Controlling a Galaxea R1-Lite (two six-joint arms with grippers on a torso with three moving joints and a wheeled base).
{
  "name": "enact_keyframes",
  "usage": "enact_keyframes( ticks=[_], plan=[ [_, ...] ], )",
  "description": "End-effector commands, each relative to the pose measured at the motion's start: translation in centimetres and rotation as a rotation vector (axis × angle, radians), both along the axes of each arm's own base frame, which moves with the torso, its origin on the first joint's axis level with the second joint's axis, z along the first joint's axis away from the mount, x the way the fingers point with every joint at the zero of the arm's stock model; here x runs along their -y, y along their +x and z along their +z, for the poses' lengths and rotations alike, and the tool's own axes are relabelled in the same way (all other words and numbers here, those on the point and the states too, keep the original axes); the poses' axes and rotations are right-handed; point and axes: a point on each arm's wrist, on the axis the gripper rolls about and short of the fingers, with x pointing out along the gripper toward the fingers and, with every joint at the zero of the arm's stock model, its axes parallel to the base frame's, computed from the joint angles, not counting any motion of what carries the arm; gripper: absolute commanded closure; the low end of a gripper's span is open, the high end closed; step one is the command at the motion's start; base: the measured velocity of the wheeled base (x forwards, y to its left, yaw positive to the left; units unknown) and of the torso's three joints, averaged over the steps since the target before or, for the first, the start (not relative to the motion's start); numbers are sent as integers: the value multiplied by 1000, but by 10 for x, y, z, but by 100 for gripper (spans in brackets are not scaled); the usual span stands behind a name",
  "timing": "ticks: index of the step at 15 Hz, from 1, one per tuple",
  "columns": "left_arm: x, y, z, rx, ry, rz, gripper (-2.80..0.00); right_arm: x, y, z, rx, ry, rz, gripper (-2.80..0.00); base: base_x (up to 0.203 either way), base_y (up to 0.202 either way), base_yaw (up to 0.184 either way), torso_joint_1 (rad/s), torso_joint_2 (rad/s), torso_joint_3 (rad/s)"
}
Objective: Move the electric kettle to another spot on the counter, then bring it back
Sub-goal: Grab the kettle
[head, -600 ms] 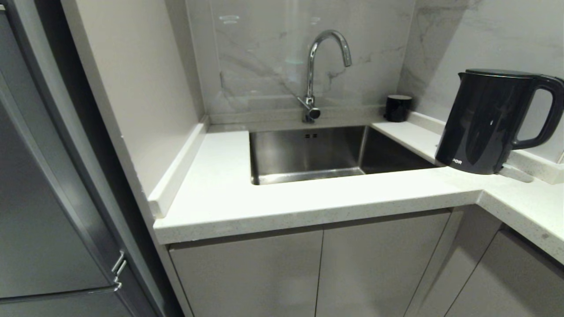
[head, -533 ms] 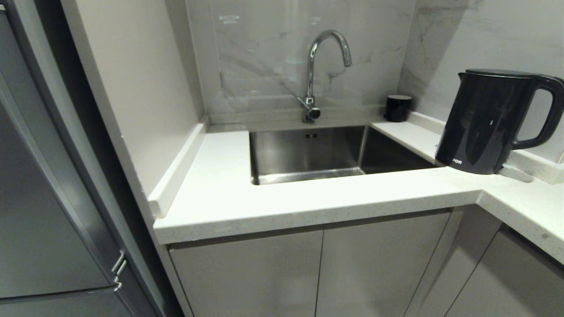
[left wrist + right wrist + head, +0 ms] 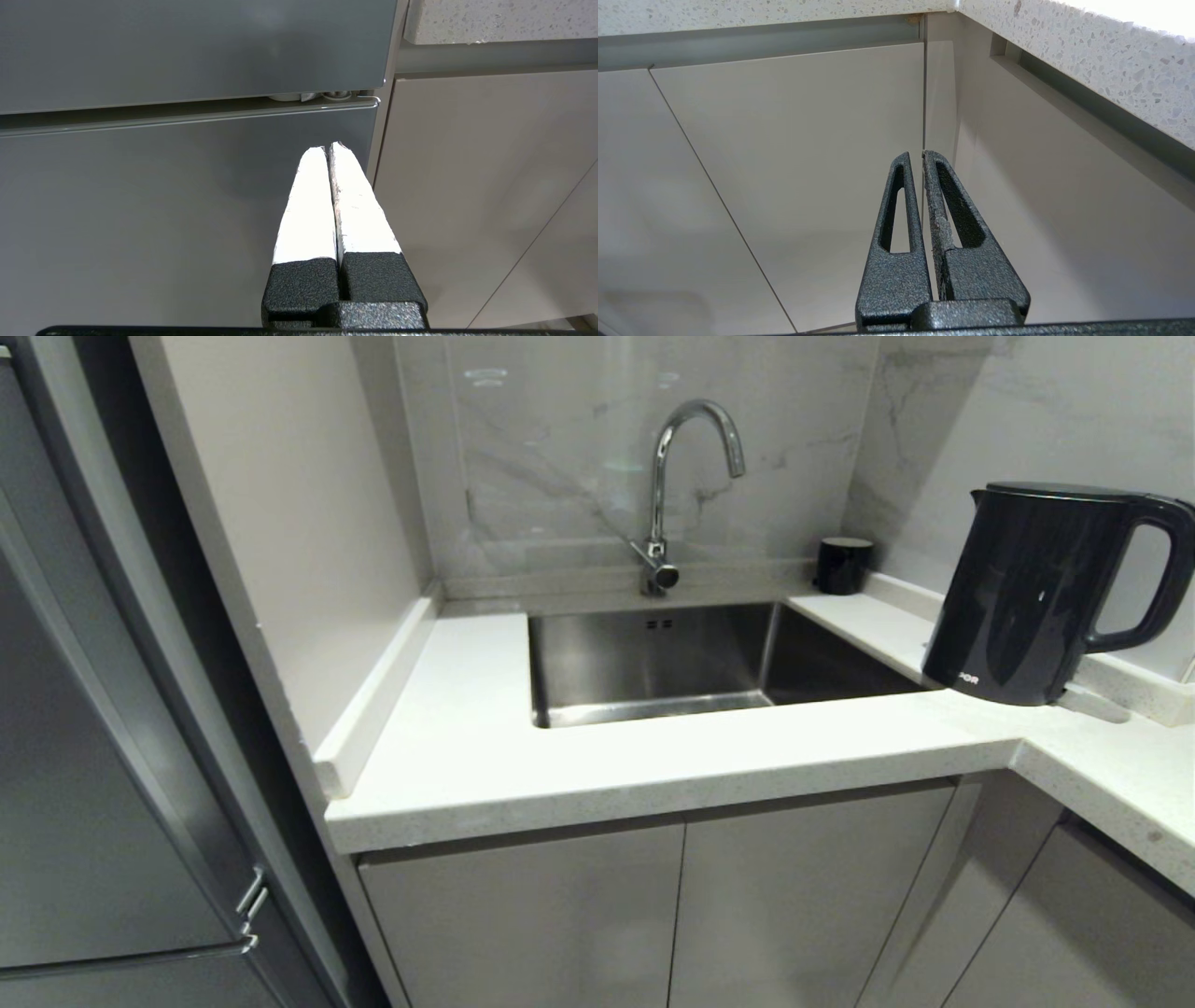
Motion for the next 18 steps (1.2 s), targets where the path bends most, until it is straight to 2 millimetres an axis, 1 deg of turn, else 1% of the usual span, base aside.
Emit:
enact_keyframes(
  ticks=[1, 18],
  plan=[
    [0, 0, 0, 0, -1, 0, 0, 0, 0, 0, 1, -1, 0, 0, 0, 0, 0, 0, 0, 0],
    [0, 0, 0, 0, -1, 0, 0, 0, 0, 0, -1, -1, 0, 0, 0, 0, 0, 0, 0, 0]
  ],
)
